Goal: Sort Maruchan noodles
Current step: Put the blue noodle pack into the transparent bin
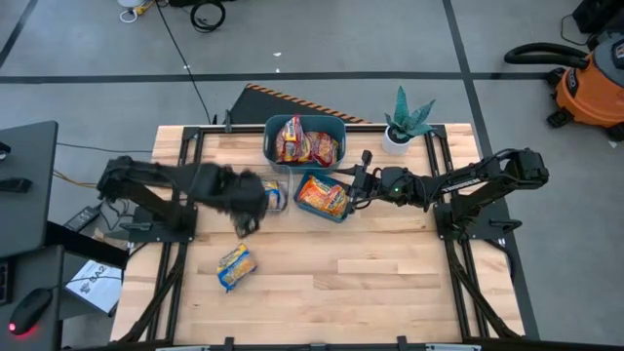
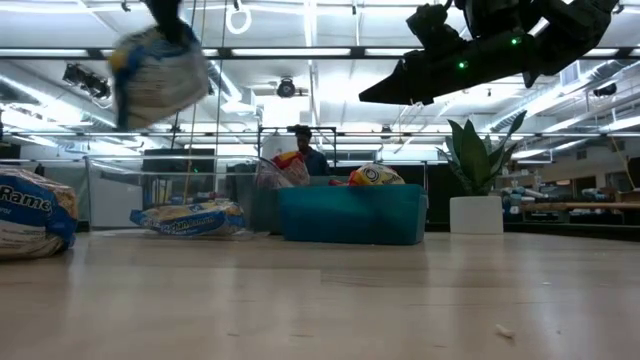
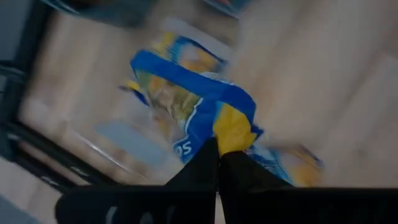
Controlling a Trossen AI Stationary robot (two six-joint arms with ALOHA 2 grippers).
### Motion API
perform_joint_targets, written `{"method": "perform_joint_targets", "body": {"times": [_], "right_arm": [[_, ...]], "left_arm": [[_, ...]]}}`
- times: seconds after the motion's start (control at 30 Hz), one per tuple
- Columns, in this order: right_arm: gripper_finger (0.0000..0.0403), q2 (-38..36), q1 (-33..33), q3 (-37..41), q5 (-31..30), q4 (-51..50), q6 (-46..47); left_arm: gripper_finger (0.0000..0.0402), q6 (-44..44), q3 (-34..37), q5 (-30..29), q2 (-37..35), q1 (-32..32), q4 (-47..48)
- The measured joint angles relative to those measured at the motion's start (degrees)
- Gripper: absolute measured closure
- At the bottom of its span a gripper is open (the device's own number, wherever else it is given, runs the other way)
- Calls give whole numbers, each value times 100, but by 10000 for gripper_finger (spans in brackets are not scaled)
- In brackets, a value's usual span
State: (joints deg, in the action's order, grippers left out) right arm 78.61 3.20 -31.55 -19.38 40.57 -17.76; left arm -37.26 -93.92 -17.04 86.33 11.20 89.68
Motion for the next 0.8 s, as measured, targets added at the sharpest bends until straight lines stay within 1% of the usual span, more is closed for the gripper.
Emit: {"method": "perform_joint_targets", "body": {"times": [0.1,0.23,0.5,0.67,0.8], "right_arm": [[289,0,0,0,2,6,2],[289,0,0,0,54,-32,4],[289,0,0,0,133,-19,4],[289,0,0,0,149,-17,7],[289,0,0,0,151,-15,9]], "left_arm": [[395,576,59,-109,8,-615,5],[395,1253,438,-126,63,-1381,-6],[394,2423,1285,-268,65,-2435,-111],[394,2724,1847,-195,65,-2883,-451],[394,2721,2255,-184,65,-3272,-796]]}}
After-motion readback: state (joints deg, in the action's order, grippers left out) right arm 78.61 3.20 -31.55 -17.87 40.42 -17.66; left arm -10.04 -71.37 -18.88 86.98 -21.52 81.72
